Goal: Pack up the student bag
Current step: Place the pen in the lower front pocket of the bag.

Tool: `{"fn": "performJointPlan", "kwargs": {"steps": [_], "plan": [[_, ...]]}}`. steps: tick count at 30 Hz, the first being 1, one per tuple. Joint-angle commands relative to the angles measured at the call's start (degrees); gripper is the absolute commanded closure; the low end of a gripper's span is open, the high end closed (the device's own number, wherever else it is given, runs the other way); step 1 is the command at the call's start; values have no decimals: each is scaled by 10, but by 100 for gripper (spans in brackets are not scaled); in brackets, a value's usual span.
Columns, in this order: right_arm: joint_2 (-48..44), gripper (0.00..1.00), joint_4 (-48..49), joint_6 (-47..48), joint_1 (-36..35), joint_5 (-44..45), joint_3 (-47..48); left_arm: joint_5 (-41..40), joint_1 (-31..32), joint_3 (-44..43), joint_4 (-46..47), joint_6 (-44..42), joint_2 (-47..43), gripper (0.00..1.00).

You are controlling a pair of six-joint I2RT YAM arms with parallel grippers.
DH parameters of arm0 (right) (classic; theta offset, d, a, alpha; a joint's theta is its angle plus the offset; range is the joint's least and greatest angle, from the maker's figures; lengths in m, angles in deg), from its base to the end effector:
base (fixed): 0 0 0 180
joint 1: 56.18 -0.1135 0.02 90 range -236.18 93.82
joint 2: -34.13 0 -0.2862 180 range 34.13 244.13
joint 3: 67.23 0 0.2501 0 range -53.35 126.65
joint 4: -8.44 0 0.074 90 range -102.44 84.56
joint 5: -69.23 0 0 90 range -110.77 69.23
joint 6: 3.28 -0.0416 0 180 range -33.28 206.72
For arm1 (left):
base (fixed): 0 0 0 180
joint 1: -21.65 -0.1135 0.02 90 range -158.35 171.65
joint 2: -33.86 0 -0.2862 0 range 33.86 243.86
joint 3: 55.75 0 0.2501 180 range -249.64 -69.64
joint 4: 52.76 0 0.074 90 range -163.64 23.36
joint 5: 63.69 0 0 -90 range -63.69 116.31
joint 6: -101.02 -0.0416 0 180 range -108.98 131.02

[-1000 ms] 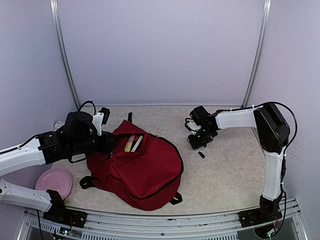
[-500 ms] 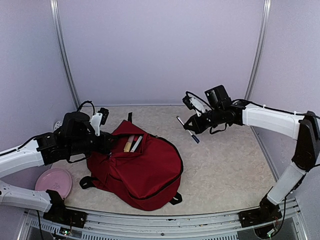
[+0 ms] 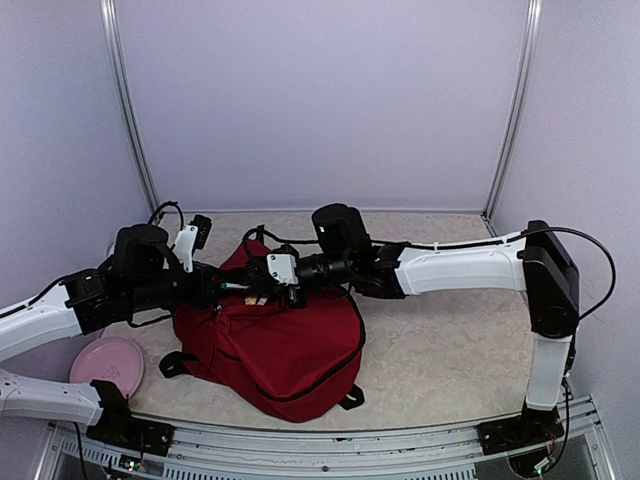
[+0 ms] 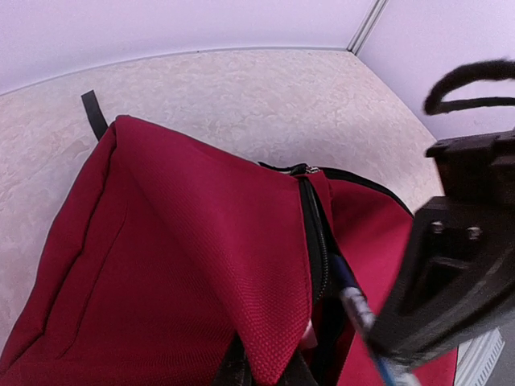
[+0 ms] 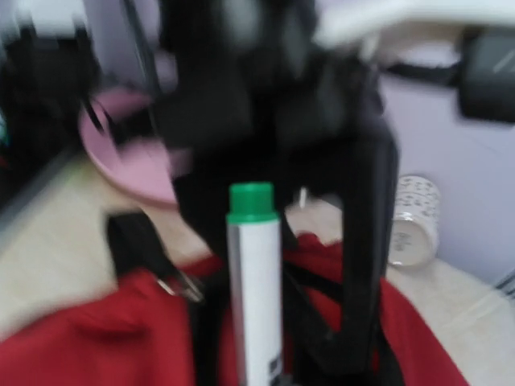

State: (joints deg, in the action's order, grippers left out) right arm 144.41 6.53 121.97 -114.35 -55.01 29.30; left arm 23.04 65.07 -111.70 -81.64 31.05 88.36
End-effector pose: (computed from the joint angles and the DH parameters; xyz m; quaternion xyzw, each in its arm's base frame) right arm 0.2261 0.4087 0.2933 -0.6763 0.3927 0.3446 0.5193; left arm 0.1515 -0.1401 0.2996 0.1586 0.8395 -0.2522 0.4543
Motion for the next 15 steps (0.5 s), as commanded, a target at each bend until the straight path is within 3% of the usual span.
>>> {"fn": "performJointPlan", "kwargs": {"steps": [1,5,11,15], "plan": [[41,100,68,202,2,91,5,26,-2,-5,43,-17,-28,92],[69,100,75,284,9,183,-2,33,-1,-7,41,-26,-23,92],[89,100,48,271,19,223,36,41,7,-9,51,-30,-10,94],[102,100,94,272,18,279,34,35,18,-18,59,-29,3,94]]}}
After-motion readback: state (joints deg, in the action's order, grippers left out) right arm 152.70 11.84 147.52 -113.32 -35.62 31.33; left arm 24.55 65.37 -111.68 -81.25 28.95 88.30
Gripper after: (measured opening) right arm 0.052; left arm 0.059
